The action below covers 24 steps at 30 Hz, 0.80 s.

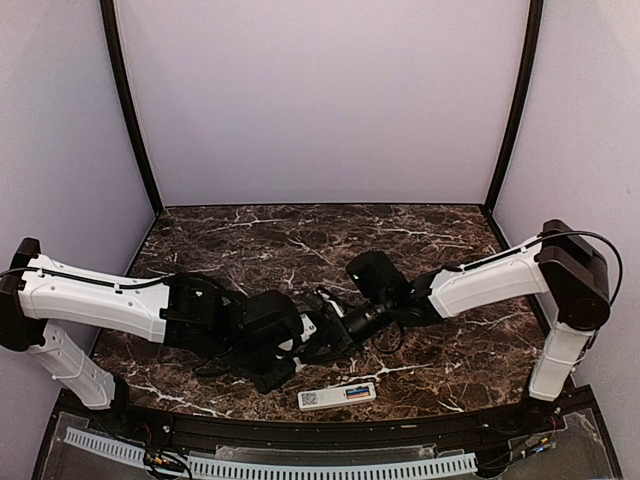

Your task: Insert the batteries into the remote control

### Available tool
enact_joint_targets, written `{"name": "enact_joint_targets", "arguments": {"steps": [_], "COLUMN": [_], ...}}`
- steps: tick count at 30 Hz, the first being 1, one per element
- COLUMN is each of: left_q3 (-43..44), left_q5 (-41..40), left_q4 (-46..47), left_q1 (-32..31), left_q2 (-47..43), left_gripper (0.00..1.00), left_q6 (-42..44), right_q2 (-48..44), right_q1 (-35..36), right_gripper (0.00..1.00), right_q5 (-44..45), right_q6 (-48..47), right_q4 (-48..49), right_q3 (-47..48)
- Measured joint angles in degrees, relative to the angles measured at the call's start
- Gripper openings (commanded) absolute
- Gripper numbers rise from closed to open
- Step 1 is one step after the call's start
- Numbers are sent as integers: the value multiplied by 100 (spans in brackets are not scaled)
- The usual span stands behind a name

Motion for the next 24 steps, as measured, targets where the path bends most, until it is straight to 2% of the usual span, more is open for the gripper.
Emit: {"name": "enact_joint_targets", "arguments": {"steps": [7,10,11,12,13,14,16,20,24], "left_q3": [4,4,4,4,4,4,4,4,-219], "left_q5": [-42,-46,-50,-55,-55,-57,-61,-70,-15], "left_q4": [17,9,13,11,11,13,26,103,481], "left_q1": [0,0,0,0,0,0,-2,-22,-101], "left_q2": [7,28,37,42,42,42,42,26,-120], "left_gripper": [13,15,17,29,36,50,62,68,69], "left_q6": [59,61,61,61,61,57,101,125,389], "right_q2": [168,190,190,190,190,186,160,-155,-1038], "right_q1": [24,26,24,24,24,24,13,-101,-356], "right_gripper": [0,0,0,0,0,0,0,0,0], "right_q5": [-247,-352,-367,-367,-372,-365,-306,-96,264], "right_q6": [205,256,267,275,284,295,315,380,422], "right_q4": [249,363,400,407,409,424,442,372,35], "right_q3": [-4,-7,-7,-7,-11,-26,-92,-518,-1093]}}
